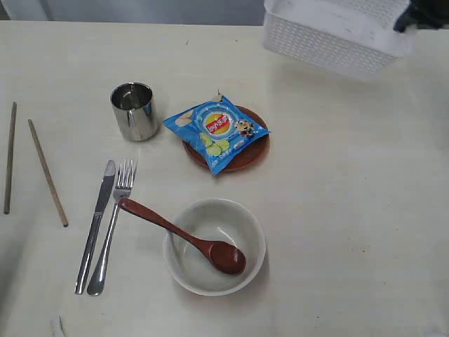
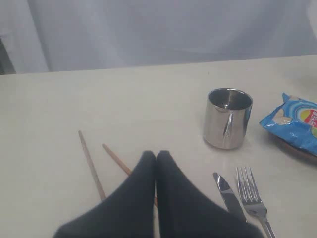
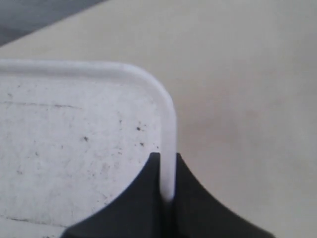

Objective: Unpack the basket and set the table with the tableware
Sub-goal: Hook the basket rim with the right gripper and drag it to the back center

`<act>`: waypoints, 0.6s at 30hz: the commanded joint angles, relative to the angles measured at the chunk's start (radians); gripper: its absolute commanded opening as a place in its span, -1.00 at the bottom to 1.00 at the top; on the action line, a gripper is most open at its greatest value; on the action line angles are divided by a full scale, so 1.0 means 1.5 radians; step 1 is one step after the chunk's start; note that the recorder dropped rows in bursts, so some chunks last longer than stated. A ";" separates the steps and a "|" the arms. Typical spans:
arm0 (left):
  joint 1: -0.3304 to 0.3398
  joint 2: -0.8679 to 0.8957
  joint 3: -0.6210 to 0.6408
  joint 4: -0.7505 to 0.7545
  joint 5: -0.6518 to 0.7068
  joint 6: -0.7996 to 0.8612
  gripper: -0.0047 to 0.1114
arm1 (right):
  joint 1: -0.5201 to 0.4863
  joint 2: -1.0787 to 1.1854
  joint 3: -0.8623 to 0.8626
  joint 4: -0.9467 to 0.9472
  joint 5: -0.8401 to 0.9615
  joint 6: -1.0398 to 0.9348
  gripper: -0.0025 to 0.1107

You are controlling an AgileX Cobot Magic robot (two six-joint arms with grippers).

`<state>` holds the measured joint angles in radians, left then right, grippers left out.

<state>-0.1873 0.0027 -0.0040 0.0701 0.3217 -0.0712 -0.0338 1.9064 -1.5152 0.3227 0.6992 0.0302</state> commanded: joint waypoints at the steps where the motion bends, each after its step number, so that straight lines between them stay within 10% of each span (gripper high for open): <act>1: 0.002 -0.002 0.003 0.002 -0.002 0.000 -0.92 | 0.069 0.122 -0.199 0.010 0.064 0.055 -0.96; 11: 0.002 -0.002 0.003 0.002 -0.002 0.000 -0.92 | 0.196 0.417 -0.657 -0.060 0.254 0.152 -0.96; 18: 0.002 -0.002 0.003 0.002 -0.002 0.000 -0.92 | 0.211 0.516 -0.777 -0.071 0.317 0.159 -0.96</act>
<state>-0.1873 0.0027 -0.0040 0.0701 0.3217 -0.0712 0.2886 2.6615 -2.6355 0.2295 1.1485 0.2631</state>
